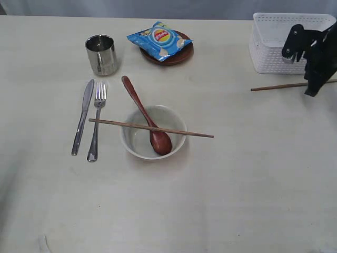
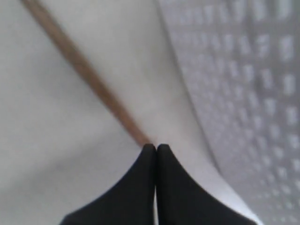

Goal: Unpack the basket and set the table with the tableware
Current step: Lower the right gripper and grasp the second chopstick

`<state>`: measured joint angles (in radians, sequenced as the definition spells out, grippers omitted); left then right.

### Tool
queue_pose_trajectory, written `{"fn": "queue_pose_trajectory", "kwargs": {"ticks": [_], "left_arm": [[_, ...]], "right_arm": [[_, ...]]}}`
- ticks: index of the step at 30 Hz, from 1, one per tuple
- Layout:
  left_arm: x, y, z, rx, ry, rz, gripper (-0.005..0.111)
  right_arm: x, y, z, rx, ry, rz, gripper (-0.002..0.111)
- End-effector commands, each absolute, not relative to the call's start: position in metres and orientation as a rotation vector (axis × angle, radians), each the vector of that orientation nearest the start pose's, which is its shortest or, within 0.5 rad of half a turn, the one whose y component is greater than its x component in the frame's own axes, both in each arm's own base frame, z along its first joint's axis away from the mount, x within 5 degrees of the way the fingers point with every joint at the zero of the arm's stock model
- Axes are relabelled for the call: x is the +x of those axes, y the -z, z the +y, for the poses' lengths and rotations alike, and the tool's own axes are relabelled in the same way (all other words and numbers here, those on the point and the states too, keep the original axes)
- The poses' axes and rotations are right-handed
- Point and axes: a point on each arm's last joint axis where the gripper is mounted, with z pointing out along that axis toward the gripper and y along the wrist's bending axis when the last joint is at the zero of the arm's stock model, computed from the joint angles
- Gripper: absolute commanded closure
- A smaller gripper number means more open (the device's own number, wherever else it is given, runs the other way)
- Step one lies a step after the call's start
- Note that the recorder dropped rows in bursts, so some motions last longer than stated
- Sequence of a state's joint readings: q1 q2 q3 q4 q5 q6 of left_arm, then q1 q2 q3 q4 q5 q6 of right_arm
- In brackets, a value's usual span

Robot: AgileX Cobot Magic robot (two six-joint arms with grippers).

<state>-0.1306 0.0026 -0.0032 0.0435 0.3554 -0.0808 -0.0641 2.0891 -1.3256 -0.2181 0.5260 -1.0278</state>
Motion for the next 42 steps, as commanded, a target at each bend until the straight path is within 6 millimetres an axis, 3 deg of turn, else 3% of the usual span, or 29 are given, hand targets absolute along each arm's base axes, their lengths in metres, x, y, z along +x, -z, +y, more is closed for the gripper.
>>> {"fn": "queue_pose_trajectory", "kwargs": {"ticks": [1, 4, 7, 10, 15, 18, 23, 28, 37, 42], "left_arm": [[0.053, -0.182, -0.005, 0.073, 0.1, 1.827, 0.107], [0.053, -0.182, -0.005, 0.073, 0.1, 1.827, 0.107], [0.053, -0.182, -0.005, 0.073, 0.1, 1.827, 0.107], [0.053, -0.182, -0.005, 0.073, 0.1, 1.827, 0.107], [0.053, -0.182, -0.005, 0.073, 0.1, 1.827, 0.107], [0.053, -0.182, -0.005, 0.073, 0.1, 1.827, 0.107], [0.053, -0.182, -0.005, 0.073, 0.1, 1.827, 0.107], [0.053, -0.182, -0.005, 0.073, 0.1, 1.827, 0.107], [0.053, -0.182, -0.005, 0.073, 0.1, 1.827, 0.107], [0.053, -0.182, -0.005, 0.073, 0.1, 1.827, 0.107]], "right_arm": [[0.429, -0.125, -0.037, -1.453, 0.496, 2.346, 0.109], [0.439, -0.125, -0.038, -1.383, 0.496, 2.355, 0.109], [0.458, -0.132, -0.037, -1.142, 0.471, 2.355, 0.109], [0.466, -0.141, -0.034, -1.005, 0.418, 2.333, 0.109], [0.452, -0.139, -0.033, -1.072, 0.316, 2.52, 0.109], [0.428, -0.131, -0.028, -1.217, 0.099, 2.718, 0.109], [0.419, -0.13, -0.023, -1.336, -0.034, 2.745, 0.108], [0.423, -0.13, -0.031, -1.529, 0.129, 2.642, 0.055], [0.433, -0.095, -0.031, -1.505, 0.148, 2.616, 0.054], [0.418, -0.089, -0.016, -1.387, -0.211, 2.765, 0.054]]}}
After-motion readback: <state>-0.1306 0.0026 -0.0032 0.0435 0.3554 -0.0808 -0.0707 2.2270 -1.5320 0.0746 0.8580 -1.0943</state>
